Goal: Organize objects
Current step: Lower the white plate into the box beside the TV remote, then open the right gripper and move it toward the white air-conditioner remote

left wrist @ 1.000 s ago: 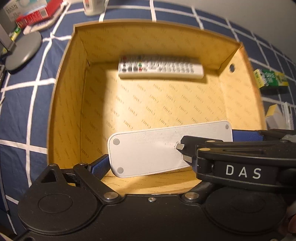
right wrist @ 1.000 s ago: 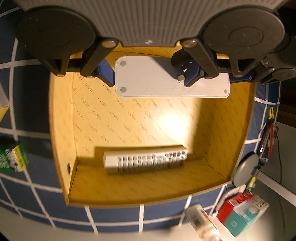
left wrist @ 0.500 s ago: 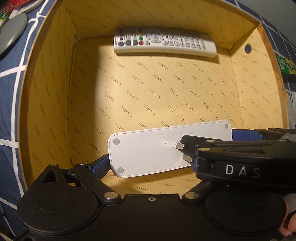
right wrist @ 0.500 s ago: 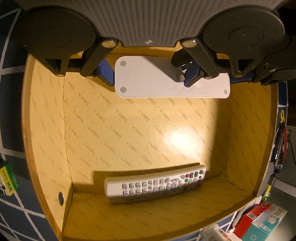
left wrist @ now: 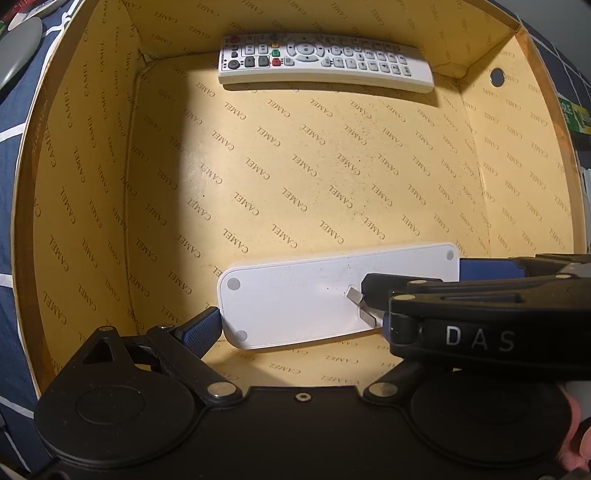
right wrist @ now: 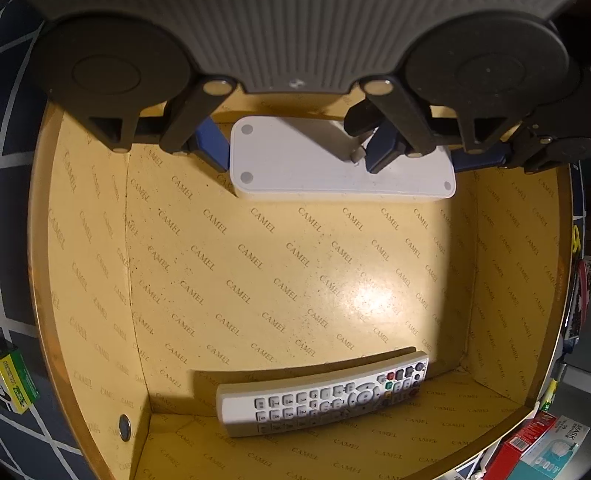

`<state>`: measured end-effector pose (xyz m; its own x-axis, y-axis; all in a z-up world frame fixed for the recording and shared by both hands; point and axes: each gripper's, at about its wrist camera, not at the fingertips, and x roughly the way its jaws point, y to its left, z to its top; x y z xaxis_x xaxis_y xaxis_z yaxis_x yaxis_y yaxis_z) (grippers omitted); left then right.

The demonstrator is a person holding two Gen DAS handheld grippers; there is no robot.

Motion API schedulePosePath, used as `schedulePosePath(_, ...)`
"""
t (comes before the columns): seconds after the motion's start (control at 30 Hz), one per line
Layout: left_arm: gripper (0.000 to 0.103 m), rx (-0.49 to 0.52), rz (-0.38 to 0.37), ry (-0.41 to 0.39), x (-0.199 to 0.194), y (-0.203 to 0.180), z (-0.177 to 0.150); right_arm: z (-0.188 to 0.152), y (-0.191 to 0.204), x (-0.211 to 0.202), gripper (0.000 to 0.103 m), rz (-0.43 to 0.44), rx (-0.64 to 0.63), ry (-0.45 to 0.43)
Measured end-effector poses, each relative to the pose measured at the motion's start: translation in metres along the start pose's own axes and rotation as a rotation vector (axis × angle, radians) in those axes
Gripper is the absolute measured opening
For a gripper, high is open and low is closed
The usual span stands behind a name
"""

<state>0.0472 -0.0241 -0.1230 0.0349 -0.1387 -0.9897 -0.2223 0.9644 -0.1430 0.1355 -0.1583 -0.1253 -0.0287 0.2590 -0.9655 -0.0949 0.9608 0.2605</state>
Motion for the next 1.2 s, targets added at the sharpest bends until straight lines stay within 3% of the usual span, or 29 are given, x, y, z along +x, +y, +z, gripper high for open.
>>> schedulePosePath(0.67,0.096,-0.018,0.004,-0.025,-0.008,-0.003,0.001,-0.002,0.000,-0.006,0.080,0.002,0.016,-0.005)
schedulePosePath(1.2,0.096,0.026,0.013,-0.202,-0.071,-0.020,-0.015,-0.020,0.007,-0.084,0.083,0.022,-0.020,-0.258)
